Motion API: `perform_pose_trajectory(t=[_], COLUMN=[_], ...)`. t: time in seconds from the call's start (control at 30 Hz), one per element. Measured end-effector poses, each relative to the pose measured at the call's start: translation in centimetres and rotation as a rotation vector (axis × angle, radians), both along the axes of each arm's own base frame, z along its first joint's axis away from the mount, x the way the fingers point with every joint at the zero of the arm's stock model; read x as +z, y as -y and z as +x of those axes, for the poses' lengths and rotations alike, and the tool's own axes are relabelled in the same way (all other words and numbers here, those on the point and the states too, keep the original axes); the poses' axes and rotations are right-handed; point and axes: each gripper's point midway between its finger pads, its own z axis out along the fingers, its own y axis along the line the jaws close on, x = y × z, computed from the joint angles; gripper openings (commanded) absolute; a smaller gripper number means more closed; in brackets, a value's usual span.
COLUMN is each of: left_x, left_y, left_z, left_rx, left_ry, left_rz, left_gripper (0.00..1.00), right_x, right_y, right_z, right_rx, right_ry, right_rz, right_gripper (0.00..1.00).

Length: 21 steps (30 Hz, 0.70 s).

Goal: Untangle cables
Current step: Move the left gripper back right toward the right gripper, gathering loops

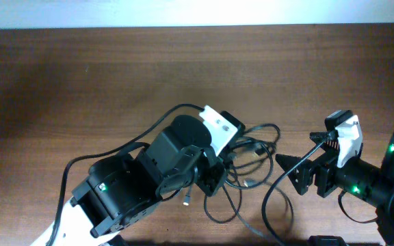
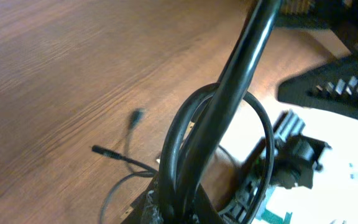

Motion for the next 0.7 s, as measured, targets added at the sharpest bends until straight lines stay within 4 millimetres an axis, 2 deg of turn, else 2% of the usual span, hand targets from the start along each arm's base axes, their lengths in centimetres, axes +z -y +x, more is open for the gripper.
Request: perform_pose_trajectory(t=[0.07,0.13,0.23,0.27,0.33,0.43,0.57,0.67,0.7], left_x=[0.1,0.8,1.3,1.3,0.9,0.7,0.7,0.6,0.6], left_y=[0.4,1.1,1.7,1.8,2.2,2.5,2.4,2.2,2.1], left_z=[-0.5,-0.7,-1.2,-1.2,-1.4,-1.4,-1.3,-0.9,-0.8], left_rx=[-0.060,-0.102,-0.144,-0.149,-0.167,-0.174,-0.173,-0.151,-0.147], left_ry=[0.015,0.037,0.039,0.037,0.017,0.006,0.008,0.021,0.031], left_rz=[-0.002,-0.032,-0.061,-0.062,-0.064,-0.061,-0.060,-0.048,-0.041], left_gripper=[0.00,0.00,0.00,0.00,0.00,0.07,0.05,0.14,0.10], right_x=[0.2,0.3,0.5,0.6,0.9,1.0,1.0,1.0,1.0], right_y=[-0.3,-0.6,-0.8,-0.9,-1.0,-1.0,-1.0,-1.0,-1.0], right_z=[-0.2,-0.4,-0.4,-0.5,-0.4,-0.3,-0.3,-0.3,-0.3], right_rx=[0.015,0.033,0.042,0.049,0.055,0.054,0.054,0.054,0.054], right_ry=[-0.001,-0.002,0.000,0.004,0.018,0.022,0.021,0.022,0.022], right_rz=[0.016,0.033,0.042,0.048,0.052,0.052,0.053,0.052,0.052], right_gripper=[1.00,0.93,0.50,0.32,0.05,0.04,0.04,0.04,0.45])
